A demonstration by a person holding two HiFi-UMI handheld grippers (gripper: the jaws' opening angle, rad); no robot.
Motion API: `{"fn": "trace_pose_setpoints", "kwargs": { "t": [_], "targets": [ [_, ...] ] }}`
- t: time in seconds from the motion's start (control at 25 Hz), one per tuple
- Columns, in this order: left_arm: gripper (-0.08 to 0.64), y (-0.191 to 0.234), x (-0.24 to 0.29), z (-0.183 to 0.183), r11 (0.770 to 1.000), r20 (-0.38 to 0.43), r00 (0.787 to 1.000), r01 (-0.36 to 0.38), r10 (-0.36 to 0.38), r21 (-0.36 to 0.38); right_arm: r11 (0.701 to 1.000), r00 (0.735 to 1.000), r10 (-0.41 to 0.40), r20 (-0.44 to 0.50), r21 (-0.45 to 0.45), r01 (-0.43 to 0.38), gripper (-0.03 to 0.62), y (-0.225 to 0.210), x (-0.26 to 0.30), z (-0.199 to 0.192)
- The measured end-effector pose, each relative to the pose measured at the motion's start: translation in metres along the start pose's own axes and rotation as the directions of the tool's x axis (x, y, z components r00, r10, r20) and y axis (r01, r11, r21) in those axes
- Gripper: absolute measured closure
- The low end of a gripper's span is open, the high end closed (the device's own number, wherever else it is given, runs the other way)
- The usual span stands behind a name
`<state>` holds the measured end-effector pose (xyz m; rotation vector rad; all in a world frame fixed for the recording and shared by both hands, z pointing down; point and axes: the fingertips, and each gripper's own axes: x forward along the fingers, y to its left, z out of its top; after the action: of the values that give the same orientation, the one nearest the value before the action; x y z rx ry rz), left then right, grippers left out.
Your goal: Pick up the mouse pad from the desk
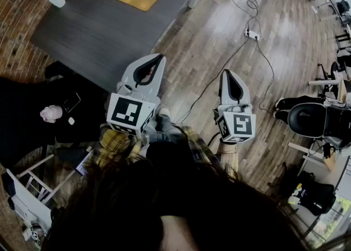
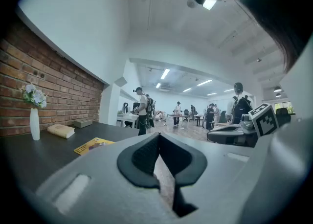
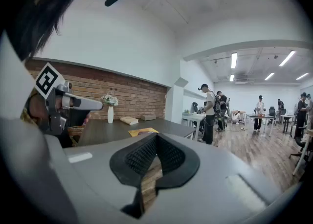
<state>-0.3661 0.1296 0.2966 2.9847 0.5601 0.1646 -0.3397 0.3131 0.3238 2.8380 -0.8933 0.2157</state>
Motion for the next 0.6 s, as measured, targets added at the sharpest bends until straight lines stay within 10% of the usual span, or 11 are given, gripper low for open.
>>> {"fn": "trace_pose_setpoints", "kwargs": {
  "t": [0.6],
  "targets": [
    [0.471,-0.02,0.047,0.005,1.0,0.0,1.0,-0.01,0.01,-0.002,0.991,0.998,-0.034,0.044,0.134,0.028,0.477,-0.068,-0.015,-0.009]
  ]
}}
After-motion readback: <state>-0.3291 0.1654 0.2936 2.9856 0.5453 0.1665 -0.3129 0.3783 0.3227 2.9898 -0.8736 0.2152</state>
